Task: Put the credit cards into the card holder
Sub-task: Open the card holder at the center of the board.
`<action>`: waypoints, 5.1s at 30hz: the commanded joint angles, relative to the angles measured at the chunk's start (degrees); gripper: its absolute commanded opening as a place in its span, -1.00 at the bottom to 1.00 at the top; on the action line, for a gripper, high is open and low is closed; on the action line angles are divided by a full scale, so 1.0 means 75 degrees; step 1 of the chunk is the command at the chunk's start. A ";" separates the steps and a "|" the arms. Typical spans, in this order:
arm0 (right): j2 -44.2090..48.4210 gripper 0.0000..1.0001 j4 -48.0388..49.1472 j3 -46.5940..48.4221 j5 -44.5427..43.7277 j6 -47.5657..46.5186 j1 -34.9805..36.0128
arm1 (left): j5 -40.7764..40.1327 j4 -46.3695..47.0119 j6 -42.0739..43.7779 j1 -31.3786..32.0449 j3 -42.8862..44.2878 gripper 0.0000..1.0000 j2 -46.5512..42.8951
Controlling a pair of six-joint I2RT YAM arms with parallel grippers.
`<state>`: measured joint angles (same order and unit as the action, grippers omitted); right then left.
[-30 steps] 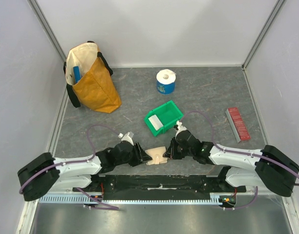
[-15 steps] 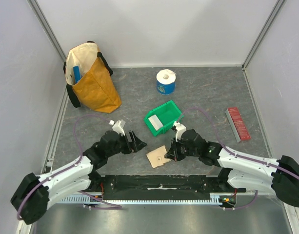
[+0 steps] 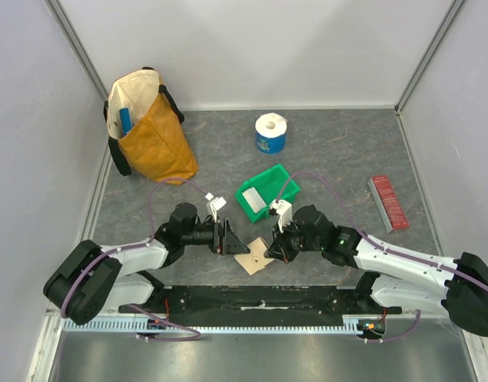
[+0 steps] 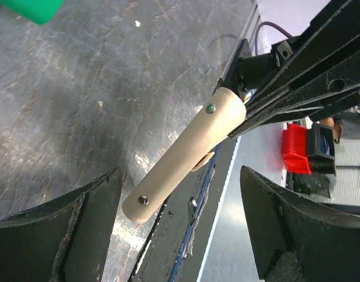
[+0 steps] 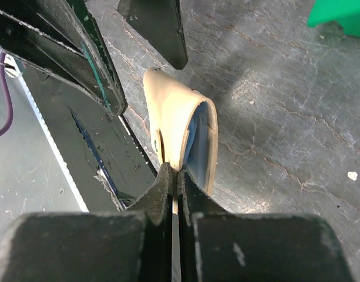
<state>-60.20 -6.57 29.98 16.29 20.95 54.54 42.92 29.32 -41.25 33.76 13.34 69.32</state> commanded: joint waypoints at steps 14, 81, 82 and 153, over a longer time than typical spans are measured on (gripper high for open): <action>0.0094 -1.00 0.0489 0.0093 -0.0227 -0.0637 0.0017 | 0.1708 0.2653 -0.0534 -0.0036 0.0284 -0.39 0.1597; -0.3692 -0.97 0.2660 0.0515 0.2256 0.0021 0.1071 | -0.3646 -0.2548 -0.0487 0.0315 0.0868 -0.96 0.1667; -0.3657 -0.97 0.2471 0.0515 0.2443 -0.0166 0.1094 | -0.3834 -0.2701 -0.0557 0.0304 0.0974 -0.97 0.1737; -0.3962 -0.72 -0.1372 0.1465 -0.4350 0.3781 0.1727 | -0.6449 -0.4355 -0.4601 0.2096 -0.0631 -0.47 -0.2259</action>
<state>-88.88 -8.01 41.45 -6.46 49.54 68.07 -4.16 -2.44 -74.81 47.24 8.93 50.00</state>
